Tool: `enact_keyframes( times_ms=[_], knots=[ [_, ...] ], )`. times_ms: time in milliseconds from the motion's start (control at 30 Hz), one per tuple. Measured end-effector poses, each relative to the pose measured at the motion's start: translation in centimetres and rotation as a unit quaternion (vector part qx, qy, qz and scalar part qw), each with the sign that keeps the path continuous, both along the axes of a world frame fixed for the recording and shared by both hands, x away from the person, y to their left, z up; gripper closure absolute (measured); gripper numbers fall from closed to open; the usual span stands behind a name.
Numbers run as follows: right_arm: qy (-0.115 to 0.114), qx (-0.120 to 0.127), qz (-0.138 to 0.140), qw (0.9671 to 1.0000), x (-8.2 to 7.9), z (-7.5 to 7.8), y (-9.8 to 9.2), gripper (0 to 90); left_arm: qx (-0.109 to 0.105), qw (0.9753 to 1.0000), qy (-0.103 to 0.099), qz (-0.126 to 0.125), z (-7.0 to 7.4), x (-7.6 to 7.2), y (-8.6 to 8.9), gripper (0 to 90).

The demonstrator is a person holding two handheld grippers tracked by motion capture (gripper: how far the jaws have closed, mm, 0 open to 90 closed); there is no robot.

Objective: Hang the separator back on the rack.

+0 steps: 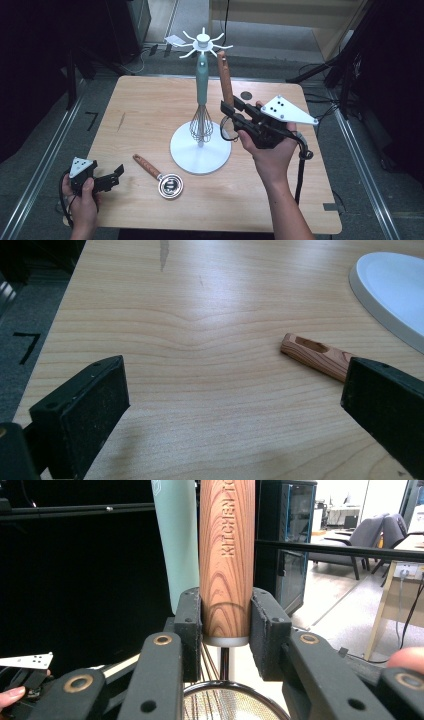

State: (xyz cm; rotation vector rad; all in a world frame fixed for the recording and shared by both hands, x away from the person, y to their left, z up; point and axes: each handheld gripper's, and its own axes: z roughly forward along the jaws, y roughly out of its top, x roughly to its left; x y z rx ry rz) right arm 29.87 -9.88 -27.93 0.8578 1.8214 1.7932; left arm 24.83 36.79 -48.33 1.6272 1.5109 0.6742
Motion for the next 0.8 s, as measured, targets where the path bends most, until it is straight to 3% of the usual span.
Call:
enact_keyframes(
  times_ms=[333,800],
  knots=[
    [-0.003,-0.003,0.004,1.0000,0.5,-0.6,0.2,70.3,-0.001,1.0000,0.000,0.000,0.0,0.0,0.0,0.0],
    [0.016,0.007,0.015,0.9997,1.1,-0.2,-0.4,65.5,0.000,1.0000,0.001,0.000,0.0,0.0,0.0,0.0]
  ],
)
